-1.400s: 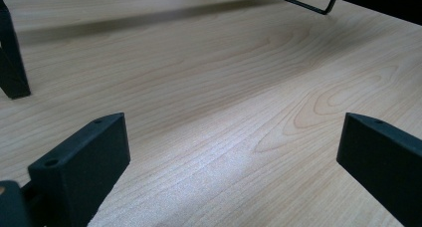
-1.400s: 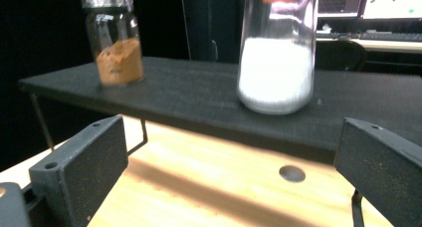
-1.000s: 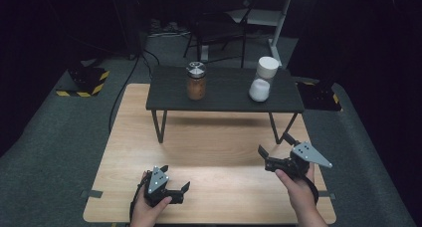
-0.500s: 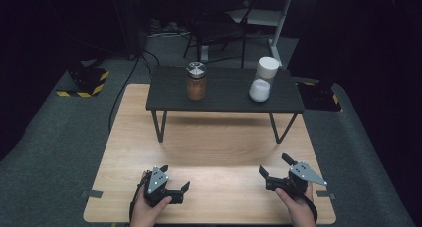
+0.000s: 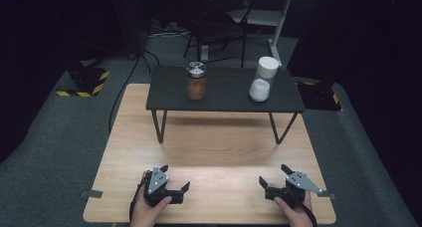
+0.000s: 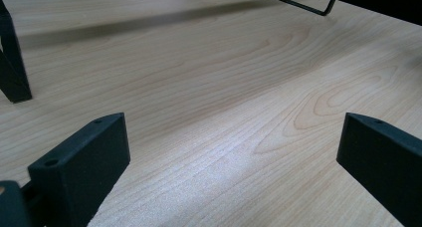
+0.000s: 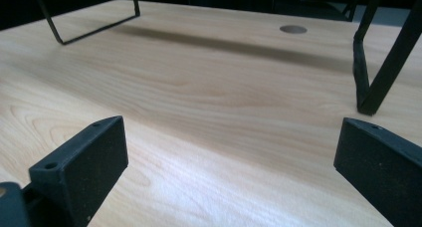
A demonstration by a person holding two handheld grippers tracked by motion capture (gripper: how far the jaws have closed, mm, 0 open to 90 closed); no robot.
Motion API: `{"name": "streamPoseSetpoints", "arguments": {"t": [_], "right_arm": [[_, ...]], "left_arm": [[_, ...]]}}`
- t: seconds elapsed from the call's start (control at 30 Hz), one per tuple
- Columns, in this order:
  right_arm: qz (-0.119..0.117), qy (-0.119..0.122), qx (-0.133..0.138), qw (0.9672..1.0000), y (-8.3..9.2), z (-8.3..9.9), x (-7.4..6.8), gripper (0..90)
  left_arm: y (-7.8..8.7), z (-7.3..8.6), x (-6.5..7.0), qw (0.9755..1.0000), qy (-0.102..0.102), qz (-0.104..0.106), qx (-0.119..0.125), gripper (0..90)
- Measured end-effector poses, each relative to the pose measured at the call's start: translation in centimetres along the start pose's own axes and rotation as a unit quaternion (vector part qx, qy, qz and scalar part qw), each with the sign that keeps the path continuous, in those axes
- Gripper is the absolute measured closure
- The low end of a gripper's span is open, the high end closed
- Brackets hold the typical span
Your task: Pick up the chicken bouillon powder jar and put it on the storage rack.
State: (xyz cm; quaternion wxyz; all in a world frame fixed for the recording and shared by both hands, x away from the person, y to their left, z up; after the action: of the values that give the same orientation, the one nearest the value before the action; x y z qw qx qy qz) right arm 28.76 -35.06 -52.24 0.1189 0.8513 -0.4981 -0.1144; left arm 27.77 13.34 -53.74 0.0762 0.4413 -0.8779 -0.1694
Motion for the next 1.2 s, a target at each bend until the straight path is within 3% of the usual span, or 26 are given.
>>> {"name": "streamPoseSetpoints", "arguments": {"t": [0.33,0.63,0.87,1.2], "right_arm": [[-0.002,-0.005,-0.031,0.9995,0.3,0.7,0.8,0.3],[-0.003,0.009,-0.061,0.9981,0.3,0.5,1.0,0.2],[-0.011,0.009,-0.064,0.9979,0.3,0.4,1.1,0.2],[-0.014,0.018,-0.067,0.9975,0.4,0.4,1.0,0.3]], "left_arm": [[-0.1,-0.1,-0.1,1.0000,-0.005,0.004,-0.004,0.4],[-0.4,-0.2,-0.3,0.9999,0.006,0.003,-0.009,0.4],[-0.4,-0.3,0.0,0.9999,-0.012,0.004,-0.011,0.5],[-0.4,-0.3,0.0,0.9999,-0.006,0.002,-0.008,0.5]]}}
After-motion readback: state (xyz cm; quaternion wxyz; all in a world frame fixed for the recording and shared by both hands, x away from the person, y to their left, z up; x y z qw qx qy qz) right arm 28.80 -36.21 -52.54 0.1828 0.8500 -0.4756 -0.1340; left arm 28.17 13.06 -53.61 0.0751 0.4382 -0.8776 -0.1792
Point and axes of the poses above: each handheld gripper's, and its own axes: y roughly backward along the jaws, z roughly out of its underside, x roughly to its right, the point moved 9 cm from there along -y, roughly forward along the jaws, and after that the axes turned 5 degrees about -y, right-handed, at the moved point
